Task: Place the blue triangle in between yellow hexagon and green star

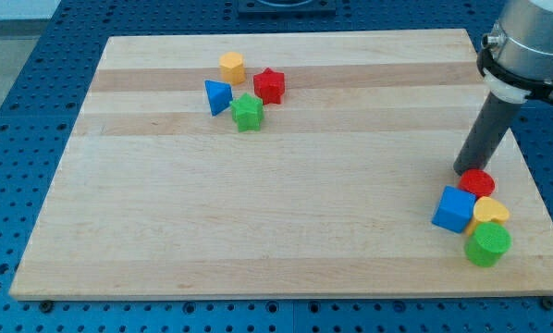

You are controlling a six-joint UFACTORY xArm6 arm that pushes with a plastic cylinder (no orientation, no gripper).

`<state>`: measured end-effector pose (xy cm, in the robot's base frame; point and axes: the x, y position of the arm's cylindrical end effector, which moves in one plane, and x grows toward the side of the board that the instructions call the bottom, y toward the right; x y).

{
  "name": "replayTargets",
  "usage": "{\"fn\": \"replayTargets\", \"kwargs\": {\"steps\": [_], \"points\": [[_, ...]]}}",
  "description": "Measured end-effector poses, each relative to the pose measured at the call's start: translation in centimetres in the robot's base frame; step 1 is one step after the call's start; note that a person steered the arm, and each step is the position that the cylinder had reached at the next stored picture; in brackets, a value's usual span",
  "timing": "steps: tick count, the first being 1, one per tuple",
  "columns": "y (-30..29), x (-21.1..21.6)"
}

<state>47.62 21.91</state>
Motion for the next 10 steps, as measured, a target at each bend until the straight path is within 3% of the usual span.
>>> {"fn": "replayTargets", "kwargs": {"steps": [1, 2, 3, 4, 5, 6, 7, 8, 10], "points": [[-1.8, -0.2], [-8.4, 0.9], [-17.5, 2.5], [-27.2, 1.5], [-31.6, -6.9], [-34.8, -11.2], [-38.7, -11.3], [-40.5, -12.6], [-30.3, -14.5]]}}
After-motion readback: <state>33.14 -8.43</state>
